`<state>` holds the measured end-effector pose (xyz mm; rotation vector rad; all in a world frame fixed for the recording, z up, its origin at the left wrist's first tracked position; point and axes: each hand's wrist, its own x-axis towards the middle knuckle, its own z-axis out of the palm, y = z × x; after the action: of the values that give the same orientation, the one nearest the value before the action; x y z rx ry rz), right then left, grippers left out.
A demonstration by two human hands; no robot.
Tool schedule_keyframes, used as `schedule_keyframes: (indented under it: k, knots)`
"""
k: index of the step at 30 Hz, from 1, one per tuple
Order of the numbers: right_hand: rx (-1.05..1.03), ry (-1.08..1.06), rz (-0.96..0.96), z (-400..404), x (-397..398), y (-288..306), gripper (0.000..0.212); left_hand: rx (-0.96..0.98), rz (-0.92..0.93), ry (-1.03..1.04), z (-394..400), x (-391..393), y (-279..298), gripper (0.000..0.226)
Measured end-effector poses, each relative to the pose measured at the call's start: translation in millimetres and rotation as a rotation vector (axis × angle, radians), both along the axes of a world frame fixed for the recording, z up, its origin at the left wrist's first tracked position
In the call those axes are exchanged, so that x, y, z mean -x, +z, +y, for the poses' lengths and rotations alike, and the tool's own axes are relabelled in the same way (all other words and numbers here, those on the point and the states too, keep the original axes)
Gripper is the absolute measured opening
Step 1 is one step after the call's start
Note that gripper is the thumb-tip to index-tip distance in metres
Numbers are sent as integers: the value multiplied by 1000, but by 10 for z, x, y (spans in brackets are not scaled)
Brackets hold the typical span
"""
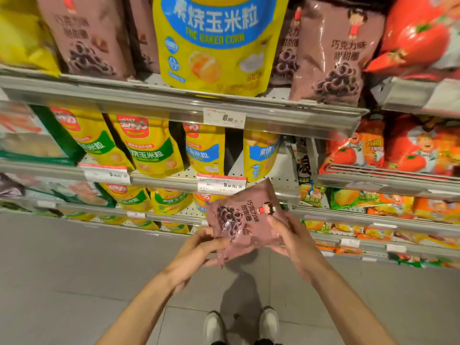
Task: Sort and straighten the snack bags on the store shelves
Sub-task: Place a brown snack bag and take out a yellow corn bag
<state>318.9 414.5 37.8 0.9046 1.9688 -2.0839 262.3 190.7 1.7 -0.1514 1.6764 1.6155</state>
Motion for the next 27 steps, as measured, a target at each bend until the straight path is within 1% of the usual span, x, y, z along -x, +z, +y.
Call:
schedule_keyframes:
  k: [3, 6, 7, 10, 12, 15, 17, 18, 20, 22, 24, 25, 26, 27]
  knots:
    - [-62, -12, 129, -79, 117, 384, 23, -44, 84, 3, -102, 131, 335, 56]
    - [-71, -6, 247, -156, 217, 744, 10, -53, 199, -10, -187, 216, 721, 74]
    - [-78, -5, 272, -174, 254, 849, 8, -58, 227, -9, -225, 246, 842, 79]
    - [-127, 41, 360, -209, 354, 1193, 10, -67, 347, -37, -331, 349, 1134, 87]
    - [-188, 93, 416, -225, 419, 1424, 11, -82, 395, -30, -371, 411, 1325, 95]
    - [-206, 75, 522, -222, 551, 1734, 20, -187, 444, 29, -384, 462, 1660, 100]
    - [-171, 56, 567, -205, 624, 1921, 14, -224, 502, 44, -400, 507, 1845, 101]
    - [-169, 70, 583, -199, 648, 2002, 13, -242, 519, 39, -421, 532, 1915, 96]
    - [-188, 115, 612, -183, 671, 2167, 13, -268, 530, 24, -451, 564, 2061, 90]
    - [-194, 138, 637, -164, 668, 2321, 14, -300, 499, 9, -488, 608, 2176, 92]
    - [-227, 181, 667, -115, 681, 2456, 14, -291, 436, 32, -471, 660, 2364, 77]
    - [-256, 206, 682, -82, 691, 2520, 16, -307, 430, 21, -564, 732, 2333, 73]
    - [-286, 227, 700, -52, 703, 2590, 17, -310, 444, 32, -647, 886, 2213, 79]
    - [-321, 250, 719, -22, 712, 2665, 17, -284, 477, 28, -725, 1114, 2070, 94]
